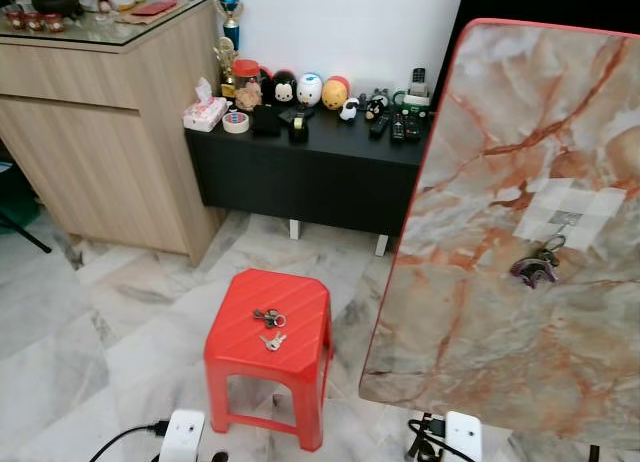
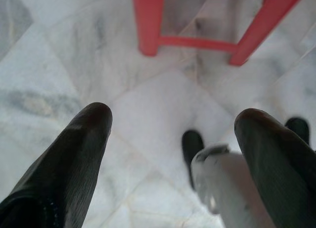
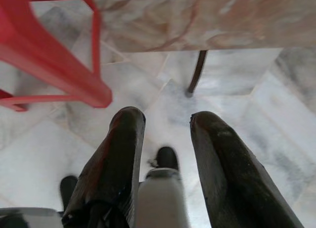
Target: Hang keys on a hook
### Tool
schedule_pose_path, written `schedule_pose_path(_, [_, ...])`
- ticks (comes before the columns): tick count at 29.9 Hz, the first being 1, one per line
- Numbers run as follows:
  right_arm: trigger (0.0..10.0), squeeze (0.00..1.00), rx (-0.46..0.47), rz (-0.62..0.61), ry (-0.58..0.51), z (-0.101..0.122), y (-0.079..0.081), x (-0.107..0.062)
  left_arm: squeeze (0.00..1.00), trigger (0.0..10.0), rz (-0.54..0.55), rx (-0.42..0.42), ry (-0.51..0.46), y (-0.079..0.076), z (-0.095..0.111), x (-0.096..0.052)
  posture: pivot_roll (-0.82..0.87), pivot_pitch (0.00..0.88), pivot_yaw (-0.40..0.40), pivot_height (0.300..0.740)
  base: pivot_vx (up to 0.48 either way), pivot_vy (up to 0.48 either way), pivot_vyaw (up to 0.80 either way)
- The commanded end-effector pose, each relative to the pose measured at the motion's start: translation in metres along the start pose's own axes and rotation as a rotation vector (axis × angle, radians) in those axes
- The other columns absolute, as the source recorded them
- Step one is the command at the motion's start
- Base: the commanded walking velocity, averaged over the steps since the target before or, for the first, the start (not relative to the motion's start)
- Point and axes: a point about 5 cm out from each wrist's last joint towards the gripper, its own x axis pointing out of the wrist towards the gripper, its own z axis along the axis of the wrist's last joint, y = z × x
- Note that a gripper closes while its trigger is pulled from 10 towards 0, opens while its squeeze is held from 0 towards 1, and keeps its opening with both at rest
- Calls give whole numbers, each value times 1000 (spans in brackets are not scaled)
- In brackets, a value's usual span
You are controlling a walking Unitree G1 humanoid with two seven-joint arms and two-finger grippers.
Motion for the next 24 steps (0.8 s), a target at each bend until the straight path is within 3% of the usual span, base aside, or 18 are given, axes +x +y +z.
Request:
schedule_pose_path(1, [10000,0,19,-17,0,0,-4,0,0,10000,-1,9,14,0,-2,0,-25,0,-28,740,0,289,0])
schedule_pose_path(24, [10000,0,39,-26,-16,6,-6,1,0,10000,8,-20,43,-1,-11,-2,-4,0,-45,740,0,302,0])
